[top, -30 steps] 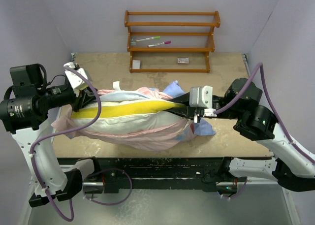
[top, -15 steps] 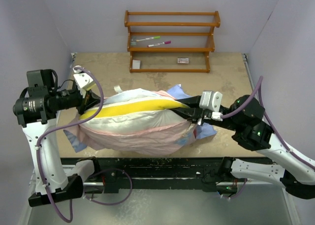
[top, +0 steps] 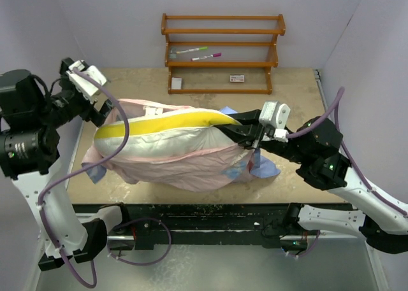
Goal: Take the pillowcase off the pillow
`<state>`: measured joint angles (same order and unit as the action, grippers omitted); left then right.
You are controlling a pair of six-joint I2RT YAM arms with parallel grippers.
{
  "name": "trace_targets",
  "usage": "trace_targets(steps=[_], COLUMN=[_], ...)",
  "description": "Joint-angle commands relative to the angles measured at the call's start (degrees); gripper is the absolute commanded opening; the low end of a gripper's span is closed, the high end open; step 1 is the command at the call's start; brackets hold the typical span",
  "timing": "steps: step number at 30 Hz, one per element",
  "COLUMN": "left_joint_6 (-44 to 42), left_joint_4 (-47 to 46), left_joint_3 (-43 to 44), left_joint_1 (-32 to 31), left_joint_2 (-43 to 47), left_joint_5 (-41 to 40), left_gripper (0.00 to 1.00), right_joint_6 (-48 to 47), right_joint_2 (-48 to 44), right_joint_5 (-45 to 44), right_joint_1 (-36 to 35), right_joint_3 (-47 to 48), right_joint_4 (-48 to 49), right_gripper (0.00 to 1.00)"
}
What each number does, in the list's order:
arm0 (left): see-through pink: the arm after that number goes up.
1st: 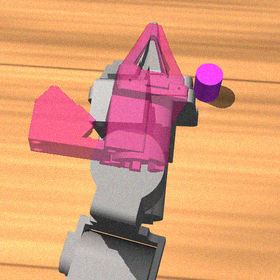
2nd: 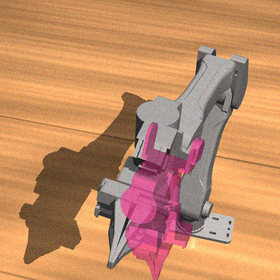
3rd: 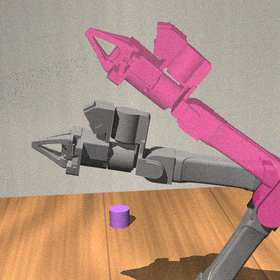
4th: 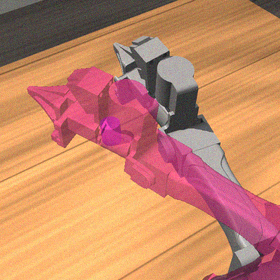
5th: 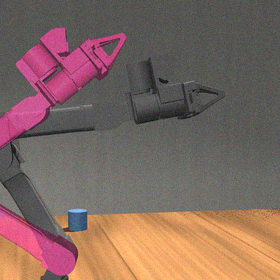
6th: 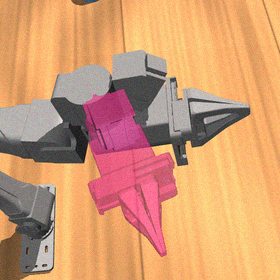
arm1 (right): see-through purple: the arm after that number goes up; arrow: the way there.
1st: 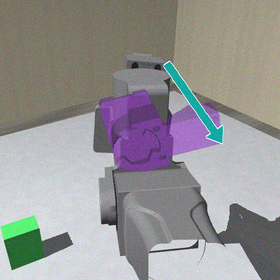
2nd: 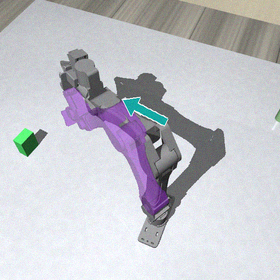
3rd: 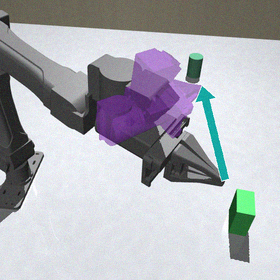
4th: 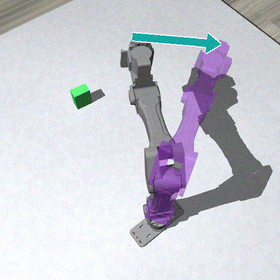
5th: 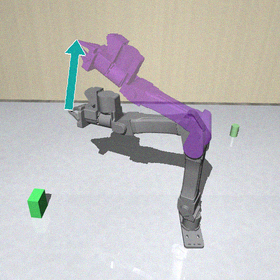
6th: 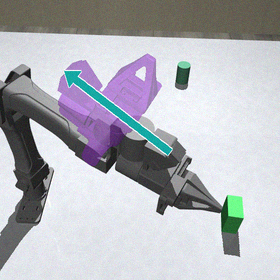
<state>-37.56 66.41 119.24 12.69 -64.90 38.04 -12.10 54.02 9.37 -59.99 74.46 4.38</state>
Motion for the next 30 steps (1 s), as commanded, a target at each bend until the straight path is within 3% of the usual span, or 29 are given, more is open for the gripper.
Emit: trace_targets(steps=[1,3,6,9,15,23,30], left_joint_6=[7.3,6.1,-6.9,-10.8,-14.8,-17.2,-18.0], left_joint_4=[-6.4,-2.2,16.3,22.2,22.2,18.6,19.4], left_joint_3=[8.3,13.2,20.0,16.3,2.1,-1.1,-6.1], left_joint_1=[0.1,0.1,0.9,3.4,3.4,3.4,3.4], left_joint_2=[-1.6,-1.4,-2.0,0.2,3.0,2.5,2.4], left_joint_5=[-5.4,4.8,25.7,34.2,34.6,28.9,31.4], left_gripper=[0.96,0.99,0.99,0.99,0.99,0.99,0.97], right_joint_6=[-1.1,-1.9,-1.9,-1.5,0.1,0.7,0.3], right_joint_2=[-1.1,0.4,2.5,4.8,12.0,18.5,20.0], right_joint_5=[-6.2,-6.9,-5.3,-2.9,2.3,9.3,13.0], right_joint_1=[0.2,0.2,0.1,0.2,0.1,0.1,0.2], right_joint_3=[2.9,4.4,5.8,7.5,14.7,19.8,21.5], right_joint_4=[9.2,7.3,7.5,9.1,8.4,5.0,0.4], right_gripper=[0.00,0.00,0.00,0.00,0.00,0.00,0.00])
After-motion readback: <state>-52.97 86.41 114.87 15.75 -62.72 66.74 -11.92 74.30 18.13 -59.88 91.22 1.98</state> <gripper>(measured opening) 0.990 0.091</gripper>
